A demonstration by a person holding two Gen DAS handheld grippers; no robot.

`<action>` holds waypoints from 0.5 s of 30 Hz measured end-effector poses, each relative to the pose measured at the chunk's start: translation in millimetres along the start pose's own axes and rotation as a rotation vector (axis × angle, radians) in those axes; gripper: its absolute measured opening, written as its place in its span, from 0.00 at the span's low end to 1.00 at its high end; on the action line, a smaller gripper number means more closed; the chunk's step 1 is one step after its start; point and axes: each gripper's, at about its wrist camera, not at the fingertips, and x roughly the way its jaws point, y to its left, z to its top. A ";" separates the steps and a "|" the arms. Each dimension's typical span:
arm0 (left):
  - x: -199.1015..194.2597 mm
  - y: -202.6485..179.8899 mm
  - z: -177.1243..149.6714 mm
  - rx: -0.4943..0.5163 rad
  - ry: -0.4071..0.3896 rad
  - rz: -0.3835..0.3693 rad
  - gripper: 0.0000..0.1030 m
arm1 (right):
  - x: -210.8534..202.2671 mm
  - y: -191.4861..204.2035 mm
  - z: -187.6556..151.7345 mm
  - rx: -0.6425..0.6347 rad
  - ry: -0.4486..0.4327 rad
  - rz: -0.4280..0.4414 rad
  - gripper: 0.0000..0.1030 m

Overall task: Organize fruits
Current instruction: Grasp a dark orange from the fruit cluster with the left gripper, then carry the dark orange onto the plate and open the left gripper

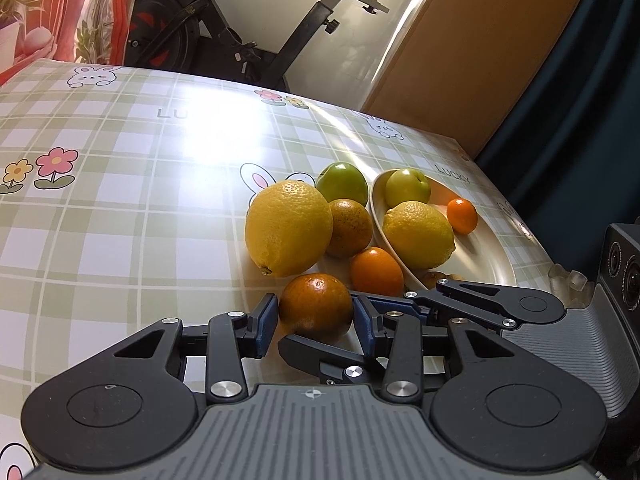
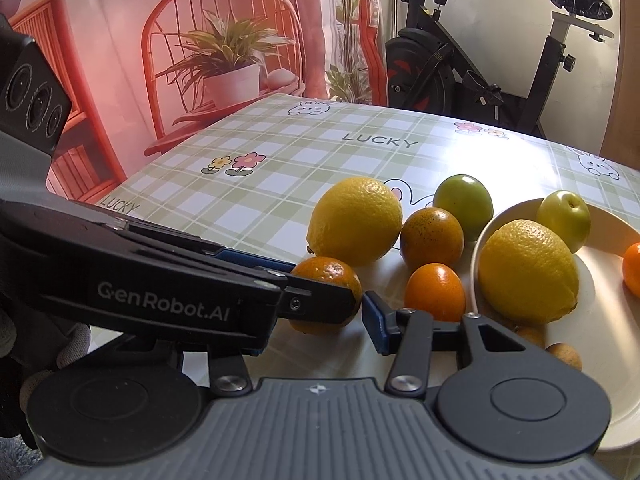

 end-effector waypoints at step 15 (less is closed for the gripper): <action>-25.0 -36.3 -0.1 0.086 -0.042 0.037 0.41 | -28.2 2.5 -8.5 0.026 -0.057 0.014 0.46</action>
